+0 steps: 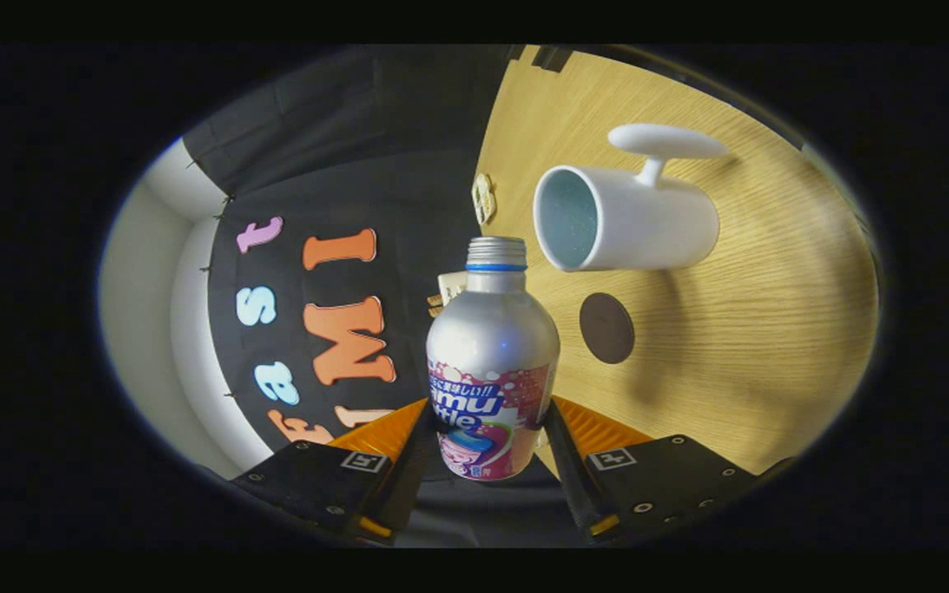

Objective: Take the bottle from table, then pour the juice into the cup, finally place the bottle on the coaster

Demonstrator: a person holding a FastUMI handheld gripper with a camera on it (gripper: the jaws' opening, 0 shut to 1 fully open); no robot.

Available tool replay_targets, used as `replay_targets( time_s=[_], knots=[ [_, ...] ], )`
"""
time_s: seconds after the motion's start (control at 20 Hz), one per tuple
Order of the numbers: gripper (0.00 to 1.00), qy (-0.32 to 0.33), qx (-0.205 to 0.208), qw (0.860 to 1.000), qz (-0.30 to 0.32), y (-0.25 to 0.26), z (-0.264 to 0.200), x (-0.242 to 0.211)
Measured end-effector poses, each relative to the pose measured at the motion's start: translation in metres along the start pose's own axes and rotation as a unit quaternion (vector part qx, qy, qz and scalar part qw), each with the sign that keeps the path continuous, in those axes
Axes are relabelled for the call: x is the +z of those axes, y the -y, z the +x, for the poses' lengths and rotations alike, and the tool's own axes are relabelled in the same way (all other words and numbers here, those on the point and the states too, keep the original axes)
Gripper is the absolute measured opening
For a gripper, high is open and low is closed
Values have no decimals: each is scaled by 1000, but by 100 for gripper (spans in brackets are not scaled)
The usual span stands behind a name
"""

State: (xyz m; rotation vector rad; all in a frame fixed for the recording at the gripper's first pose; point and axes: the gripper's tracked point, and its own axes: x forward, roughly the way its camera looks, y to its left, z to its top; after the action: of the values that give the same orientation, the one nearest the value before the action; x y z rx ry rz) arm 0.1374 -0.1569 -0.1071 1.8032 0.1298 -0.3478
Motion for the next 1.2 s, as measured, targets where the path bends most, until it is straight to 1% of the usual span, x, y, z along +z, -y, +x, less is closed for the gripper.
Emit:
replay_targets(
  time_s=[0.35,0.7,0.9,1.0,1.2],
  knots=[
    [73,-11,7,999,32,-3,-2,2],
    [74,-6,2,998,58,-4,-1,3],
    [74,-3,2,996,87,-6,3,8],
    [74,-3,2,996,89,-10,11,5],
    [74,-5,3,996,95,-17,10,8]
  ],
)
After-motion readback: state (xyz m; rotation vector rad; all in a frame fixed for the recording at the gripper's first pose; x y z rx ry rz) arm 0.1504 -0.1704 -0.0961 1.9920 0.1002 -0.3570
